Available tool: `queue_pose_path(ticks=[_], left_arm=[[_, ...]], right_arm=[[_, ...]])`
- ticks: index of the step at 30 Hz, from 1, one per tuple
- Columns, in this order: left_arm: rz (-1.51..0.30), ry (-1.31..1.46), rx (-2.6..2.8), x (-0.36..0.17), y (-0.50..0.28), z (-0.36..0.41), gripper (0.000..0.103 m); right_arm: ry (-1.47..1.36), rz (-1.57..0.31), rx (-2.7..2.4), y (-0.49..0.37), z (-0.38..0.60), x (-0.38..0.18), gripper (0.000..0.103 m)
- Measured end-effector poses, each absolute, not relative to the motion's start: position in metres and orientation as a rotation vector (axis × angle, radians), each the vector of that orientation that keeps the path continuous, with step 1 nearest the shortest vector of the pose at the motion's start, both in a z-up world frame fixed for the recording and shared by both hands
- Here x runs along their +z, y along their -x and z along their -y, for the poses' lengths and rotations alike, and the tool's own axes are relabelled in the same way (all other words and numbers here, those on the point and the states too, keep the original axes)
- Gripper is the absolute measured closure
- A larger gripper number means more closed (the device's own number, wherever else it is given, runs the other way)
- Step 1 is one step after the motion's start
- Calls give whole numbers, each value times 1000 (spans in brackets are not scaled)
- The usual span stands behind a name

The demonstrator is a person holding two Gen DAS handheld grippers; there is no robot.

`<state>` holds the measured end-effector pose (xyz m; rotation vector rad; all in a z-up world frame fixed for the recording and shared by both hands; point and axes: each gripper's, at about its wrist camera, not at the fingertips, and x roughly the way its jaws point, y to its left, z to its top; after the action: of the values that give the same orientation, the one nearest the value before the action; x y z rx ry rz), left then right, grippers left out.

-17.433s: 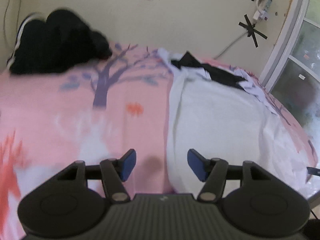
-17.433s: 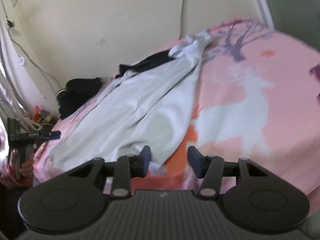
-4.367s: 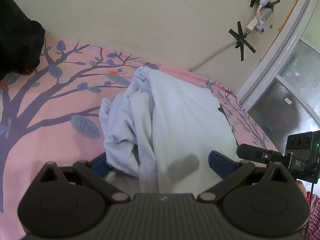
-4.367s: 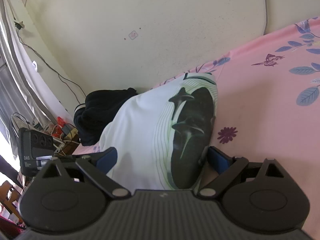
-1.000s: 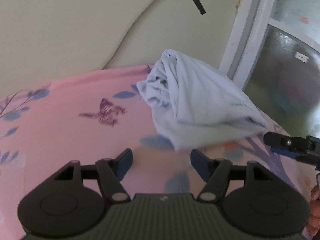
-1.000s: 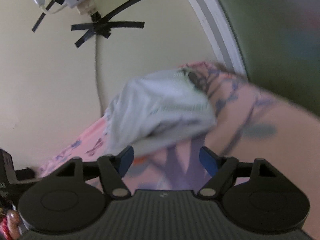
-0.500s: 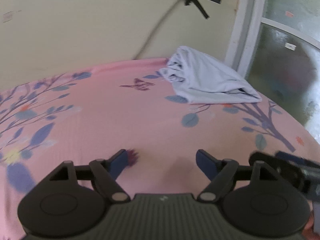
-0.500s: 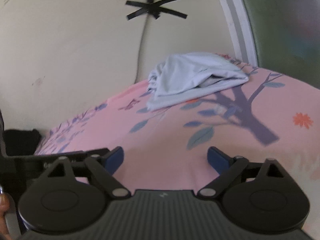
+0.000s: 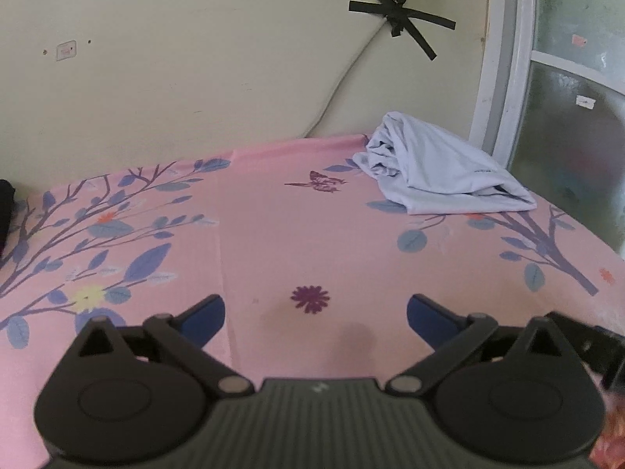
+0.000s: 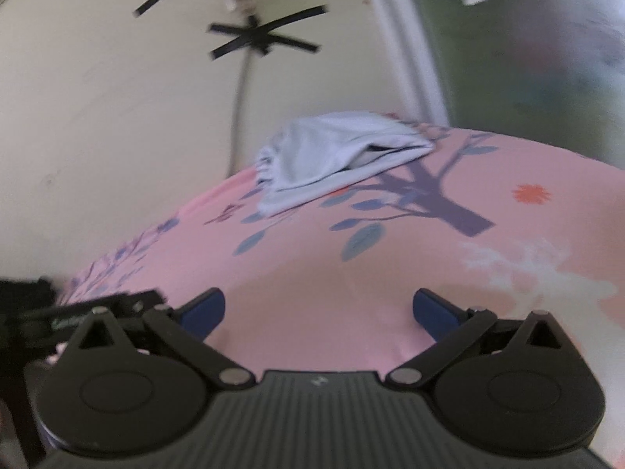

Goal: Fold small clothes

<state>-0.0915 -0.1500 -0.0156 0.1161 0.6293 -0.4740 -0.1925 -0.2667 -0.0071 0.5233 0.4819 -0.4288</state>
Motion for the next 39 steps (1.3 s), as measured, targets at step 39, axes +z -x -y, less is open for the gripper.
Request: queue_pose_path(ticks=[39], left_arm=[[-594,-242,-452,-9,107,161,0]], right_arm=[[-523,-480,-418,196,268,-8,6]])
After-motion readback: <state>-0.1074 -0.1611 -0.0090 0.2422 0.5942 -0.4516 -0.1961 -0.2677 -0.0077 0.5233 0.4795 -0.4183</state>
